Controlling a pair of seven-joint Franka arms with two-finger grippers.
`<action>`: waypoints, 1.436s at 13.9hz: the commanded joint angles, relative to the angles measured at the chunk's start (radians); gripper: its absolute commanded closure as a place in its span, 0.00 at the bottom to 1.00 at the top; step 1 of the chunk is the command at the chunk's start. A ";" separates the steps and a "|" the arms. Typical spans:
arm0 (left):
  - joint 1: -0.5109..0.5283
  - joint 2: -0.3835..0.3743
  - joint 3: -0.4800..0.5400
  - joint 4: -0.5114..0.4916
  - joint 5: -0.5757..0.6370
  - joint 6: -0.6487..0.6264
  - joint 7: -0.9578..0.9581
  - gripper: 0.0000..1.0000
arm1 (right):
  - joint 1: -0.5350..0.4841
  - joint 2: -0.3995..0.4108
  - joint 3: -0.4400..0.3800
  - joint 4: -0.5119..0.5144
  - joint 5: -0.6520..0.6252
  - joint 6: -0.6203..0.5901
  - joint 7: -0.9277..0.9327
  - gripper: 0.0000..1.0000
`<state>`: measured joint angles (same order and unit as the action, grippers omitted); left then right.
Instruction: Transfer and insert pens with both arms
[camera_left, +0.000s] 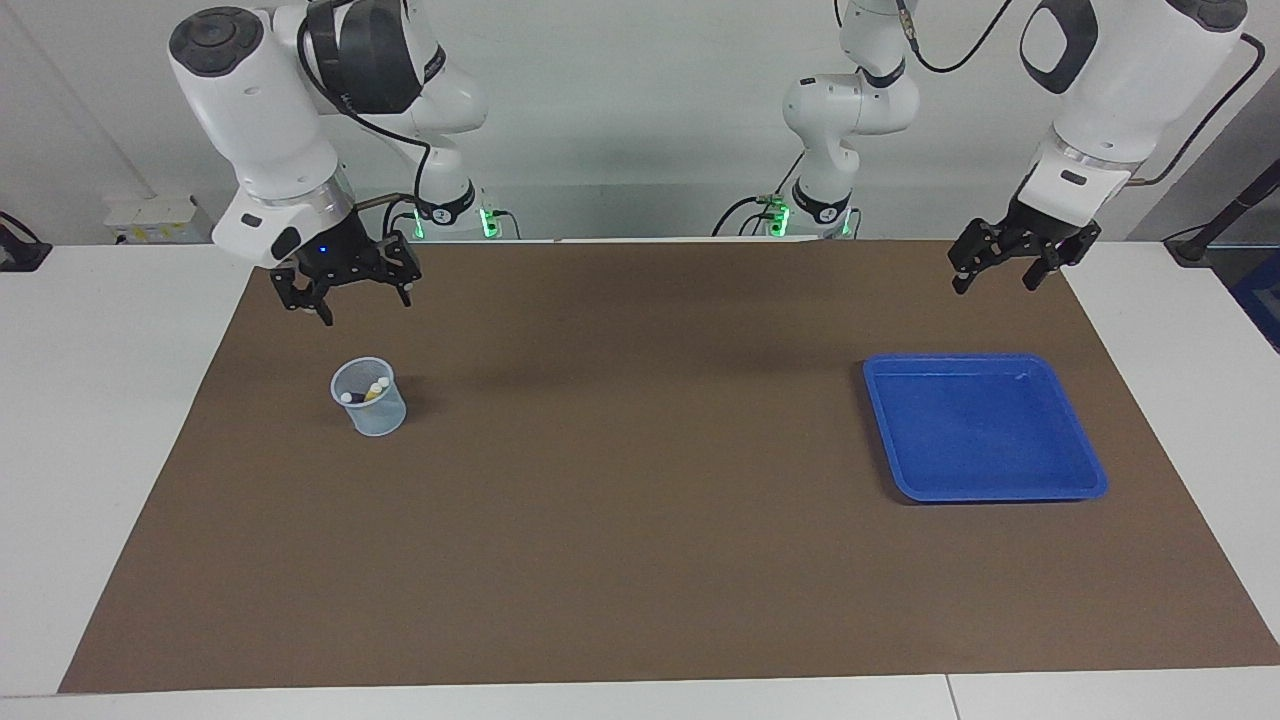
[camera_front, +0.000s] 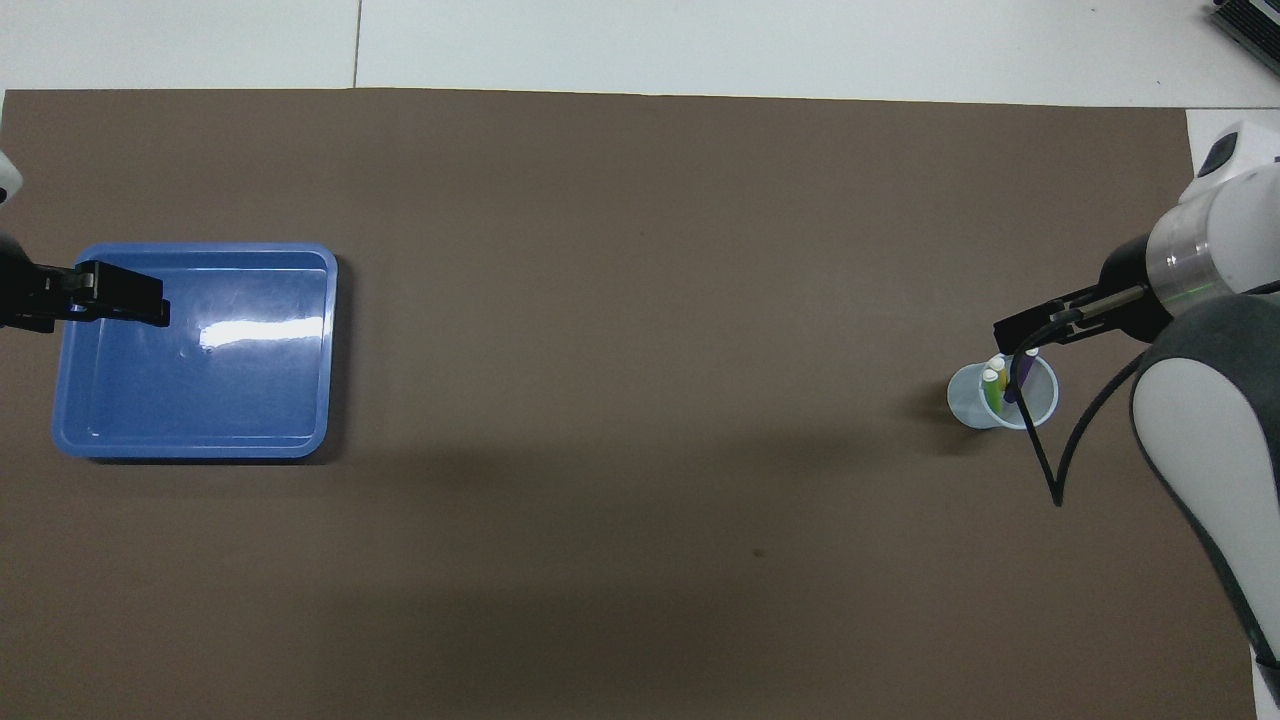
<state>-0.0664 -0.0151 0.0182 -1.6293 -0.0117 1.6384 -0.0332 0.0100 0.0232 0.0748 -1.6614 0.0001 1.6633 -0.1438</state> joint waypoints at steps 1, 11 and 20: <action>-0.010 0.012 0.008 0.022 0.019 0.006 0.007 0.00 | 0.001 -0.005 -0.013 0.046 0.021 -0.065 0.061 0.00; -0.010 0.012 0.008 0.020 0.018 0.012 0.006 0.00 | 0.001 -0.005 -0.070 0.066 0.020 -0.080 0.087 0.00; -0.010 0.012 0.008 0.020 0.018 0.014 0.006 0.00 | 0.002 -0.012 -0.053 0.068 0.014 -0.086 0.210 0.00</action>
<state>-0.0664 -0.0151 0.0183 -1.6291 -0.0115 1.6510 -0.0332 0.0119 0.0200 0.0175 -1.6004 0.0001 1.6048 0.0398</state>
